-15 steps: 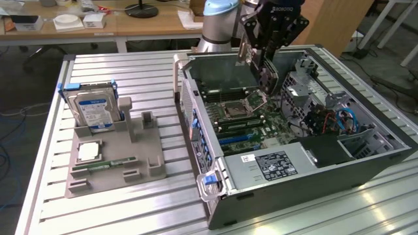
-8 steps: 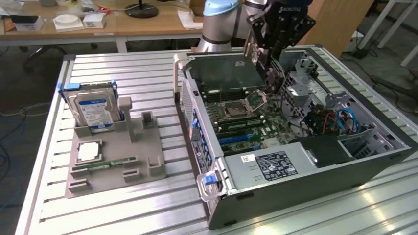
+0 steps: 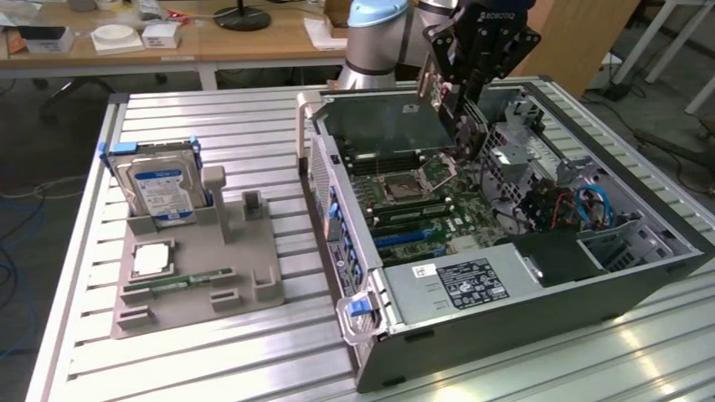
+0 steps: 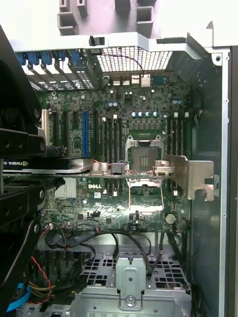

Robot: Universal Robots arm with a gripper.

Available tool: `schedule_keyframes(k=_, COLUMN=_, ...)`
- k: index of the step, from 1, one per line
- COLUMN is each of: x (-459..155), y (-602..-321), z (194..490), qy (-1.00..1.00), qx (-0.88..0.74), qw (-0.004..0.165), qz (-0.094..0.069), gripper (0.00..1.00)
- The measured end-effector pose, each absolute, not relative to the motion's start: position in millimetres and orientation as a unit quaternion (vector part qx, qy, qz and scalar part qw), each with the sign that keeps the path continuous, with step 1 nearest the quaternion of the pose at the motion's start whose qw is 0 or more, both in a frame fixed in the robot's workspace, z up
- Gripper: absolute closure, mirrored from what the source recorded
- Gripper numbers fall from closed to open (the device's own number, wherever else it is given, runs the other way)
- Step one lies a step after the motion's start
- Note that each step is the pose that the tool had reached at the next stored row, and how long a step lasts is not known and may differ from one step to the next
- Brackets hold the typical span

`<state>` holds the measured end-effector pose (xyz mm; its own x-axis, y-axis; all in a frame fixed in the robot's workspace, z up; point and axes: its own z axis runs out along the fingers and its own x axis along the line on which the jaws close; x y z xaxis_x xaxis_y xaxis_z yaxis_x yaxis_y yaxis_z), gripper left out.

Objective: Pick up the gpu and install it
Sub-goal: 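Pick up the gpu and move the gpu toward the slot, then insert the gpu into the slot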

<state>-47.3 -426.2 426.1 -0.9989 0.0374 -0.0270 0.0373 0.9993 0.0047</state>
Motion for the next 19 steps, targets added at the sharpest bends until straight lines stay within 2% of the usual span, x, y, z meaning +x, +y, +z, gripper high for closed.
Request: schedule_keyframes(k=19, x=-46.8, y=-426.3, z=426.0, qy=0.999, qx=-0.041, qw=0.013, qz=0.003, gripper=0.74)
